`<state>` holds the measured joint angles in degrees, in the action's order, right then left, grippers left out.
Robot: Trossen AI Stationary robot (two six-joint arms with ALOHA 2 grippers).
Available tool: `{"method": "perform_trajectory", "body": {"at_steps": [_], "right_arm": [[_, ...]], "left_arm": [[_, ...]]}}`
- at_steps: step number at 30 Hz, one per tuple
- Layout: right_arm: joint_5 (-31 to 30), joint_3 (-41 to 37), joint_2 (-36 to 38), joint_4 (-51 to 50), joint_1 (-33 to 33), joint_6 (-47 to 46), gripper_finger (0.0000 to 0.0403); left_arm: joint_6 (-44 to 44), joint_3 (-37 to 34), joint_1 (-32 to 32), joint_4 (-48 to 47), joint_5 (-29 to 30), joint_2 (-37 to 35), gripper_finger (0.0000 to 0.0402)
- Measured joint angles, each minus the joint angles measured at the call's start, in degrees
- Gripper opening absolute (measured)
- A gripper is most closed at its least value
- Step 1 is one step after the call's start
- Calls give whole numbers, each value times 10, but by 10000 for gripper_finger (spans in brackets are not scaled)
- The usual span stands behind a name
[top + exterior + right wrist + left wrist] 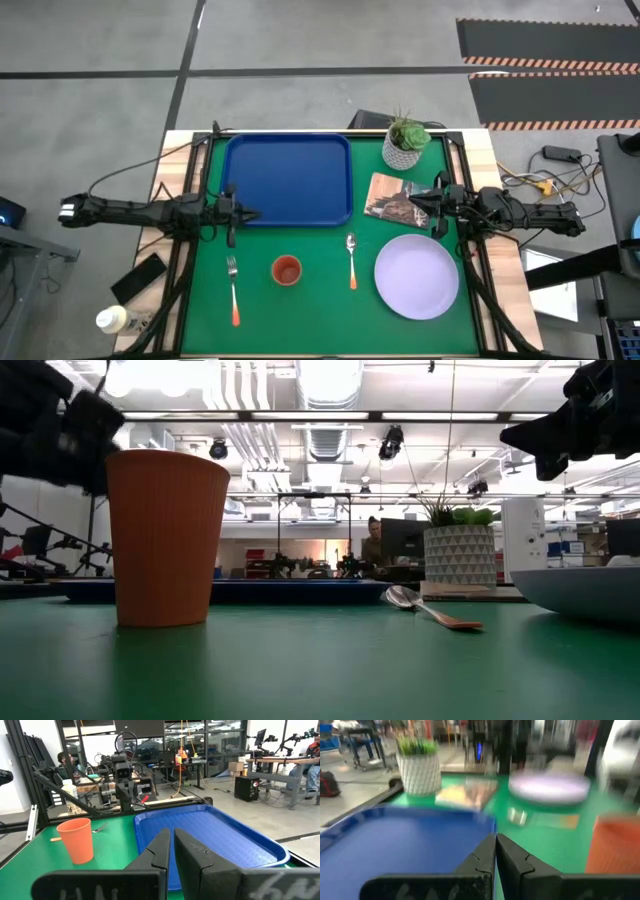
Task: Pick and place plate/cup/fork/spoon on tray
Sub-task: Put the orange cup on the top right of the blue tray
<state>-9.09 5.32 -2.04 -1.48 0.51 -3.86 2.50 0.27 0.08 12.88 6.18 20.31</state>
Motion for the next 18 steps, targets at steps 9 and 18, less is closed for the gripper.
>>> {"method": "perform_trajectory", "body": {"at_steps": [9,18], "right_arm": [[0,0,0,1,0,-7,18],[0,0,0,9,0,-16,18]], "left_arm": [[147,0,0,273,4,6,0],[152,1,-1,396,29,8,0]]}}
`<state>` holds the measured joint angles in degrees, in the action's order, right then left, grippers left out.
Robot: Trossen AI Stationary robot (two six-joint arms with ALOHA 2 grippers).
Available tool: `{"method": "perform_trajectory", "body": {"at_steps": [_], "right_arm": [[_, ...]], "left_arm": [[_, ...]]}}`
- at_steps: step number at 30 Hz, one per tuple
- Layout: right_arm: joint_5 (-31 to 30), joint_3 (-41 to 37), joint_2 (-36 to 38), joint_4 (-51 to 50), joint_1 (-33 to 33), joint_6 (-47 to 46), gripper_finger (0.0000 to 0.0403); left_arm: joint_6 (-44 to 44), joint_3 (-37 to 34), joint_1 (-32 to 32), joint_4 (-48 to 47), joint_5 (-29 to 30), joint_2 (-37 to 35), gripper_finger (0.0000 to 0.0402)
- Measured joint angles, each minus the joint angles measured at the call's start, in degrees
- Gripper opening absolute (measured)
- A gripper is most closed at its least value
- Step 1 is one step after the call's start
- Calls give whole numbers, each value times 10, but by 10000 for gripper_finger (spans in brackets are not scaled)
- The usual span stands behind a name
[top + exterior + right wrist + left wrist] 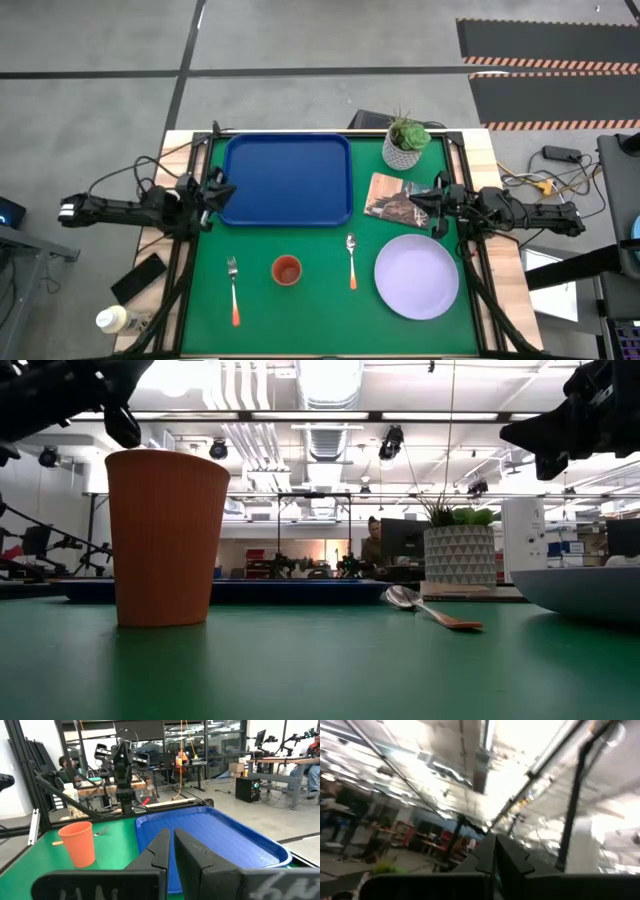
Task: Pick and place plate/cup/fork/spoon on tray
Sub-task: Put the orange cup on the top right of the blue tray
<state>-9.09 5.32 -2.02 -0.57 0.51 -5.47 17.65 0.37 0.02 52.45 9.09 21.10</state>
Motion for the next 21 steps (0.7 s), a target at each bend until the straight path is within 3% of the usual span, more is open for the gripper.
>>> {"method": "perform_trajectory", "body": {"at_steps": [8,14,21], "right_arm": [[-1,0,0,31,0,-64,18],[0,0,0,112,0,-25,18],[0,0,0,153,0,22,18]], "left_arm": [[55,49,1,-4,9,69,0],[91,113,12,-22,-26,158,0],[135,188,46,-28,-26,263,0]]}}
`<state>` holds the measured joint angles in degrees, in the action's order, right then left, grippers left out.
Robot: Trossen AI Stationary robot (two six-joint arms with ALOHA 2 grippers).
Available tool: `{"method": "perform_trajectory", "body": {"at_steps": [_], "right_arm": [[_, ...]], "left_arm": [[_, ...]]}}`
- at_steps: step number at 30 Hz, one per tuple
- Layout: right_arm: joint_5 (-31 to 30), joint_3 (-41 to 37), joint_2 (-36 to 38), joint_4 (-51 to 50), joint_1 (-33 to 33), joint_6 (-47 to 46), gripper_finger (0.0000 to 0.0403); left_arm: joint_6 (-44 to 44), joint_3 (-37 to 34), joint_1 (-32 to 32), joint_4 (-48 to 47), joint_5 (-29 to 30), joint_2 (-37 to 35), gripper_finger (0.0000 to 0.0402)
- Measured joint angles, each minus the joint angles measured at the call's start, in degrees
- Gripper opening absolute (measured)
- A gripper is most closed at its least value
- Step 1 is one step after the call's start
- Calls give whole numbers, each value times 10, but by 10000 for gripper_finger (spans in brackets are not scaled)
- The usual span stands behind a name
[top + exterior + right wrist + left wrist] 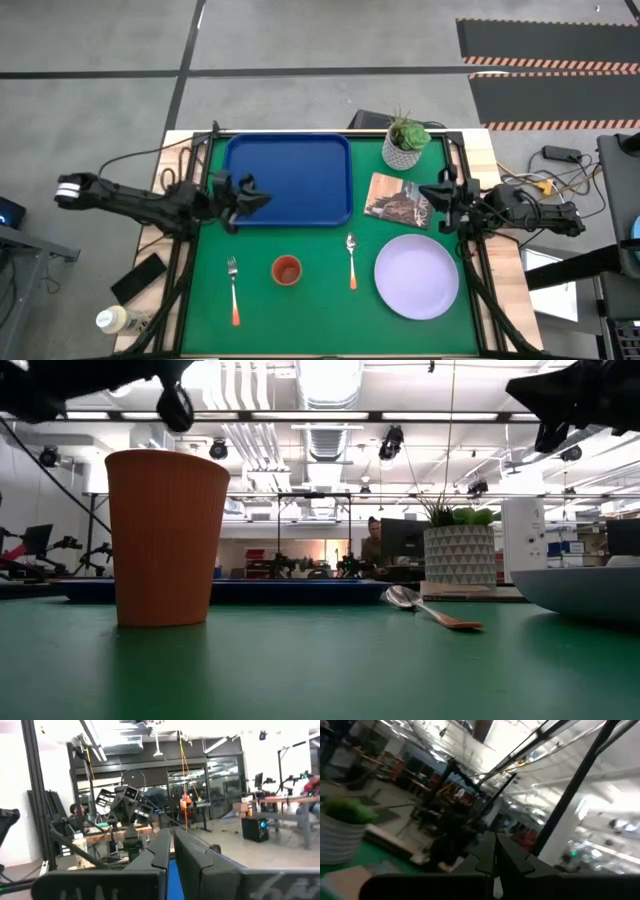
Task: Pick and place plate/cup/fork/spoon on tray
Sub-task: Put the orange cup on the top right of the blue tray
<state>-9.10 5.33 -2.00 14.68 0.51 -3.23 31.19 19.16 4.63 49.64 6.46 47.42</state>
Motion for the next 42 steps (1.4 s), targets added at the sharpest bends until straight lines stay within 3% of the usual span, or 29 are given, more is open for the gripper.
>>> {"method": "perform_trajectory", "body": {"at_steps": [7,10,14,19,27,36,42], "right_arm": [[1,0,-1,91,0,47,18],[1,0,0,102,0,55,18],[1,0,0,108,0,75,18],[1,0,0,126,0,84,18],[1,0,0,127,0,88,18],[1,0,0,130,0,97,18],[0,0,0,132,0,99,18]], "left_arm": [[15,81,55,-4,-2,105,0],[17,121,78,-50,-3,132,0],[62,184,108,-204,17,155,0],[147,292,146,-493,73,186,0],[303,451,178,-891,77,289,0],[341,600,196,-1092,24,425,0],[299,622,194,-1140,-4,453,0]]}}
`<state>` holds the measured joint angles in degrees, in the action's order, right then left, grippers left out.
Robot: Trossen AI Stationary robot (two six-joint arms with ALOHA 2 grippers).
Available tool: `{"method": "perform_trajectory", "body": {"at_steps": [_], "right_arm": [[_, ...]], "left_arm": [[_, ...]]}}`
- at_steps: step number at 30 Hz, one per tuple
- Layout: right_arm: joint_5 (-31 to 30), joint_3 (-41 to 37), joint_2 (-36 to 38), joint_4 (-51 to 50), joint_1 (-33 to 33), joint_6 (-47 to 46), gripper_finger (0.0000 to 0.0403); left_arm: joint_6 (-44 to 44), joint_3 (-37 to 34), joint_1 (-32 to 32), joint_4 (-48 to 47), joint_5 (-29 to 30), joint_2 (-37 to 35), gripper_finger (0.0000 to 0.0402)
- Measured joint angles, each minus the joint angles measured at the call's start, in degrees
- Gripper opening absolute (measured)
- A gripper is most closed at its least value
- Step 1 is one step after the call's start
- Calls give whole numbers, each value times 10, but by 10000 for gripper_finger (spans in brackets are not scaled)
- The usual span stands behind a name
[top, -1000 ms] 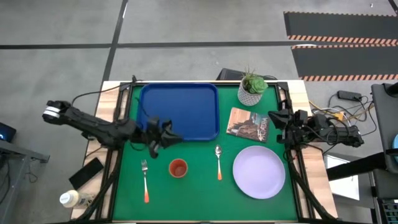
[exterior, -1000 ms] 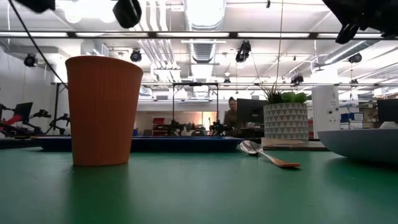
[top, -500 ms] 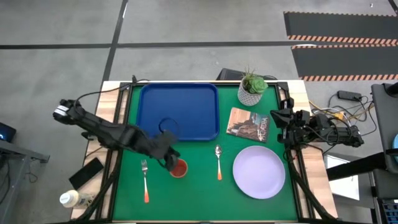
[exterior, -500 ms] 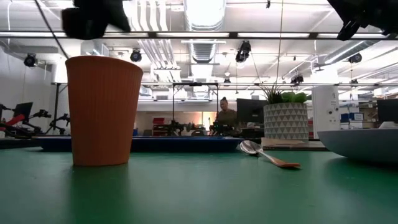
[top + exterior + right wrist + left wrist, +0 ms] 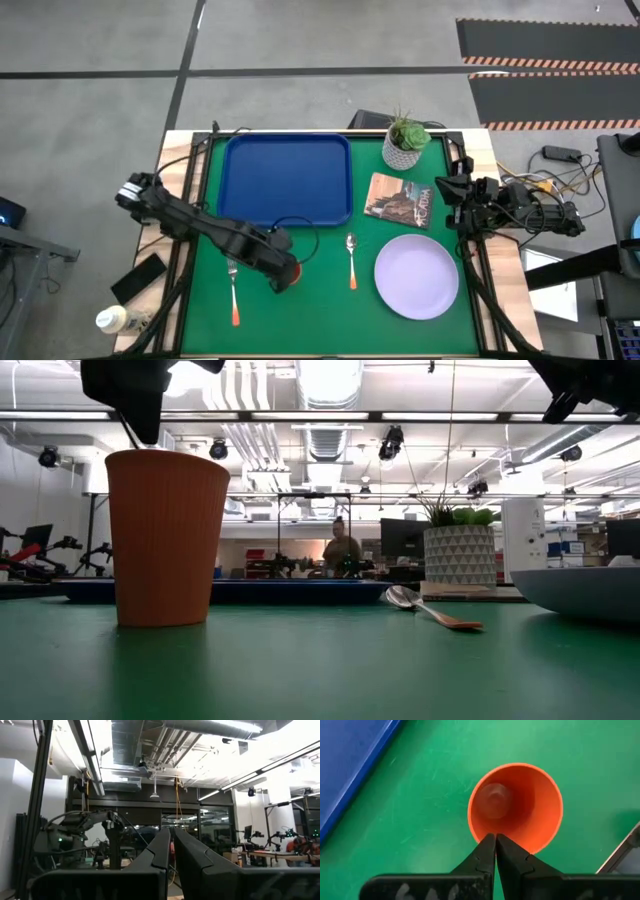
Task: Pick and place plate/cup/fork/spoon on tray
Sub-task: Put the orange cup on the top right of the blue tray
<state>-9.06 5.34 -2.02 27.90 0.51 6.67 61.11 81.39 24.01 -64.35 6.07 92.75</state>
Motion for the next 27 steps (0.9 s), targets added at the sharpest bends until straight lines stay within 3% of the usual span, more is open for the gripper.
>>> {"method": "perform_trajectory", "body": {"at_steps": [10,19,23,27], "right_arm": [[0,0,0,9,0,8,18],[0,0,0,9,0,-26,18],[1,0,0,9,0,-26,18],[1,0,0,9,0,-24,18]], "left_arm": [[-39,-12,-8,10,3,-19,11],[-195,-31,0,13,6,-19,120],[-200,-46,-1,43,19,-19,155],[-202,-63,0,65,19,-19,164]]}}
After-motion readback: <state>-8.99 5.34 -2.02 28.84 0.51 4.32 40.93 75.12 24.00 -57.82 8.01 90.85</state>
